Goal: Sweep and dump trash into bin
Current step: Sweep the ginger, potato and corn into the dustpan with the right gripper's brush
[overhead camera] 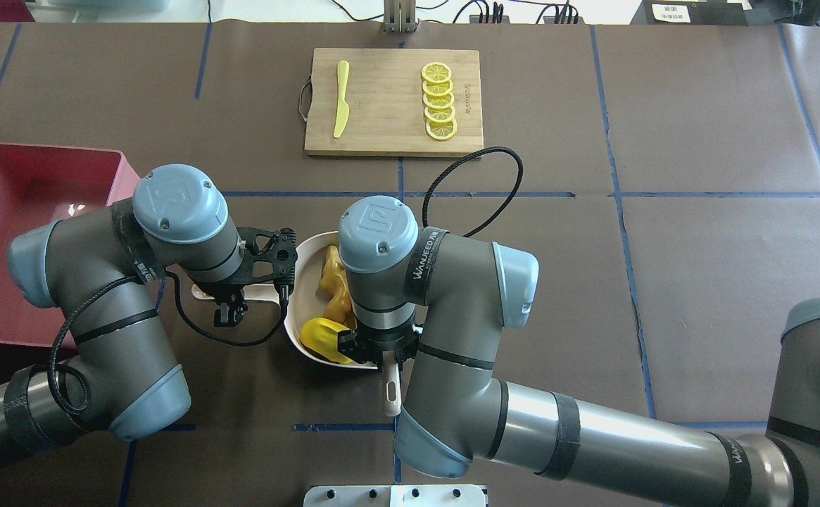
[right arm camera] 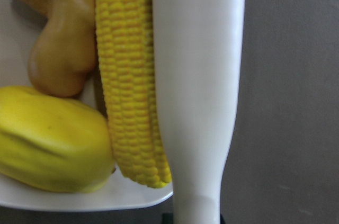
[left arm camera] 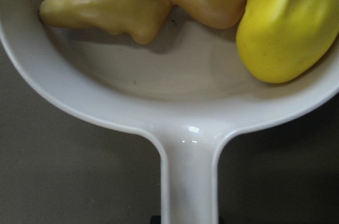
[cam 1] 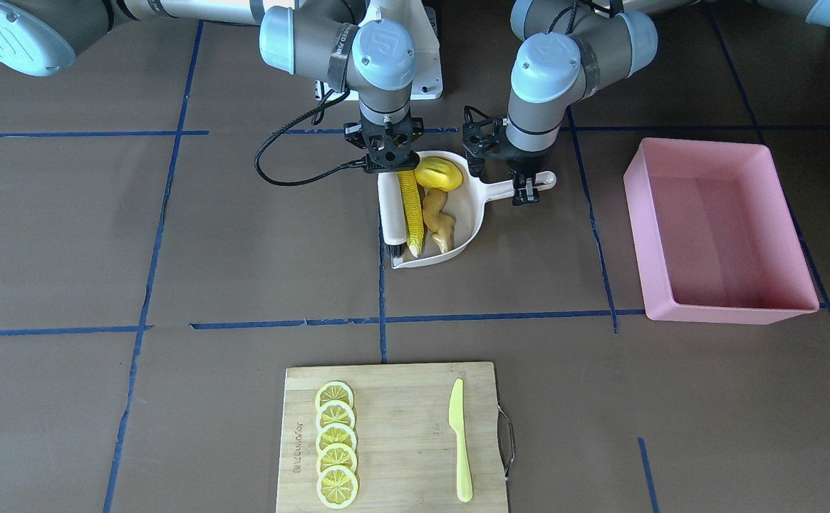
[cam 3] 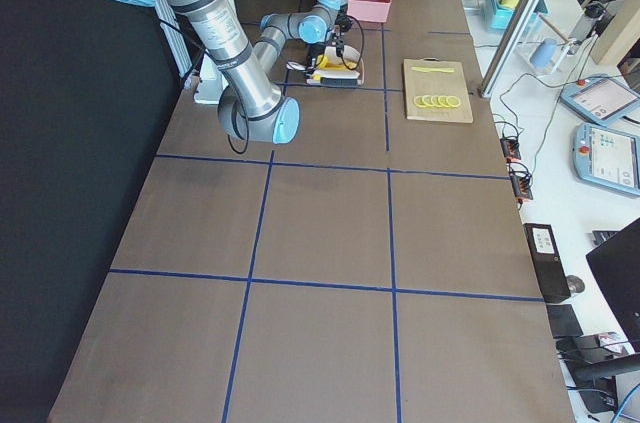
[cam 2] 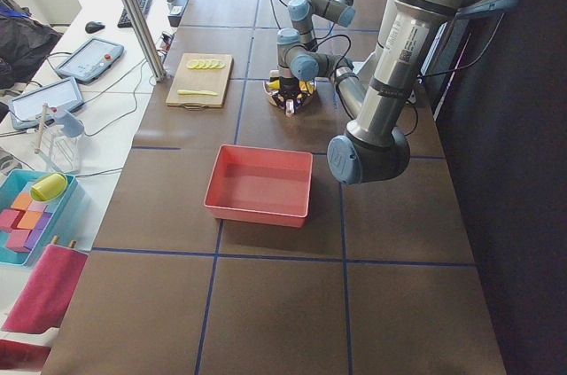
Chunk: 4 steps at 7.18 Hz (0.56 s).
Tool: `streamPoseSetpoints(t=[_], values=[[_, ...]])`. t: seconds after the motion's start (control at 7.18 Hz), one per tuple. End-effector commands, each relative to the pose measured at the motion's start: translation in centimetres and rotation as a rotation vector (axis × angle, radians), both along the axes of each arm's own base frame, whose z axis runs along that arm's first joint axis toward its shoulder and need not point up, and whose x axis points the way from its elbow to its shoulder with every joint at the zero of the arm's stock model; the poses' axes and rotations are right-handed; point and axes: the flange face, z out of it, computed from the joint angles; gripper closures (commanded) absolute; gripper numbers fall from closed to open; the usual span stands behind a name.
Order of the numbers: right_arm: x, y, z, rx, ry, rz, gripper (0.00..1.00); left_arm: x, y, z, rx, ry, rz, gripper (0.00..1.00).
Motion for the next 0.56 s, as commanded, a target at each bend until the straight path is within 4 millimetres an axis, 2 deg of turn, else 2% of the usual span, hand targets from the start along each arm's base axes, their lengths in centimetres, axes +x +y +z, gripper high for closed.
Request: streamPoseSetpoints(t=[0.0,0.28,0.42], values=[[-0.52,0.09,-1.43,0.000,-0.009,0.000,1.00,0.31,0.31,0.02,-0.002,0.000,0.006,1.00],[-0.40,0.02,-1.02,-0.001,-0.007,0.002,1.00,0.40,0.26,0.22,-0.004,-0.004,0.008,1.00],[0.22,-0.65,-1.21,0.001,-0.013,0.012,1.00,0.41,0.26,0.20,-0.003,-0.002,0.008,1.00]])
